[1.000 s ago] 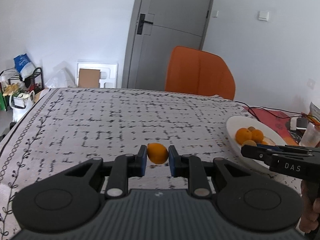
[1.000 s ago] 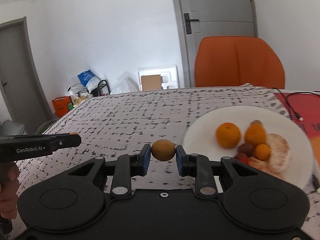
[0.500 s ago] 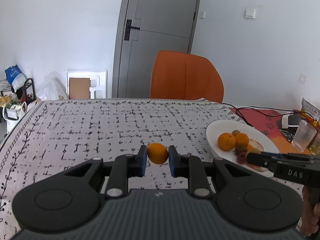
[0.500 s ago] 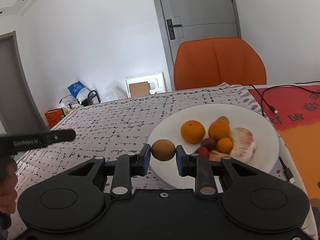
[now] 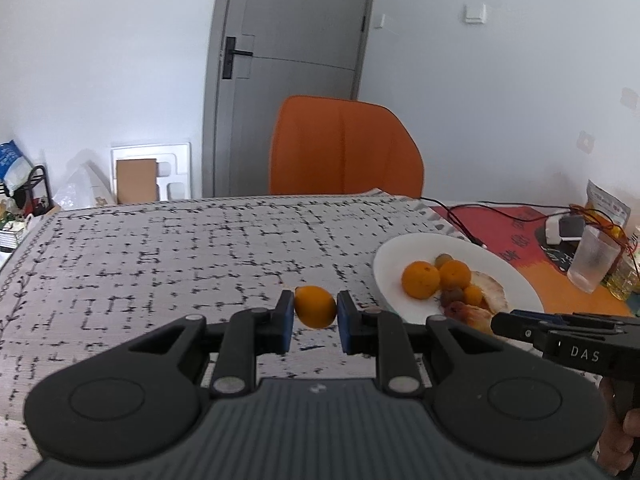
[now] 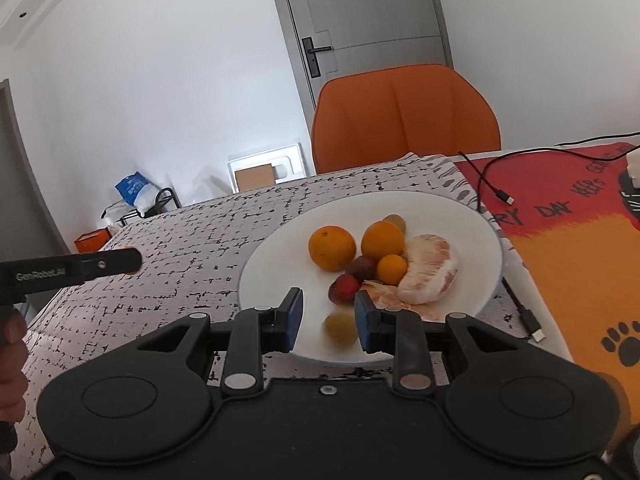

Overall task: Organize fruits
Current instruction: 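Lower the kiwi into the bowl and open the right gripper while the left releases the small orange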

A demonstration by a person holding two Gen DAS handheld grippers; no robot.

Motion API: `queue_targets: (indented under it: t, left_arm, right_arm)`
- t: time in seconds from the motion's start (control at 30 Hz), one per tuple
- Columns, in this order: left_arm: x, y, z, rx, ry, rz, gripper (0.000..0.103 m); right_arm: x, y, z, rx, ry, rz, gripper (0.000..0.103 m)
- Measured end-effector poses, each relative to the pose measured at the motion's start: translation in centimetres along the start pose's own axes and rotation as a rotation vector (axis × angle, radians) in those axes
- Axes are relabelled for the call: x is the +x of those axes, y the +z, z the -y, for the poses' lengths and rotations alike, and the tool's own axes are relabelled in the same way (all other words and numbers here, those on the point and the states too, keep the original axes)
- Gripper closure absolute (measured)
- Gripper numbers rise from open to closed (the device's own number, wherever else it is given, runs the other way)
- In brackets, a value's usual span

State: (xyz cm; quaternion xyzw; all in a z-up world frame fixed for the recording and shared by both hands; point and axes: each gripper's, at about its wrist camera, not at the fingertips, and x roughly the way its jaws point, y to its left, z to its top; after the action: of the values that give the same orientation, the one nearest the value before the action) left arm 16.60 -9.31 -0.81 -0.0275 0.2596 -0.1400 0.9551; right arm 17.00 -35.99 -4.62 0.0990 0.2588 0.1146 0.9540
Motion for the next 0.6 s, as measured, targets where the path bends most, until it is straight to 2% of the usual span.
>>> queue_targets:
  t: [0.43,0.6]
  left_arm:
    - [2.1,0.1,3.7,0.063,-0.075,-0.029,0.082]
    - [3.1,0.2,4.9,0.087,-0.088,-0.045,0.082]
  right_arm:
    - [-1.4,-0.6,2.0,0.027,-0.035,0.011,0.073]
    - [-2.5,-0.5,3.1,0.062,-0.015,0.028,0.072]
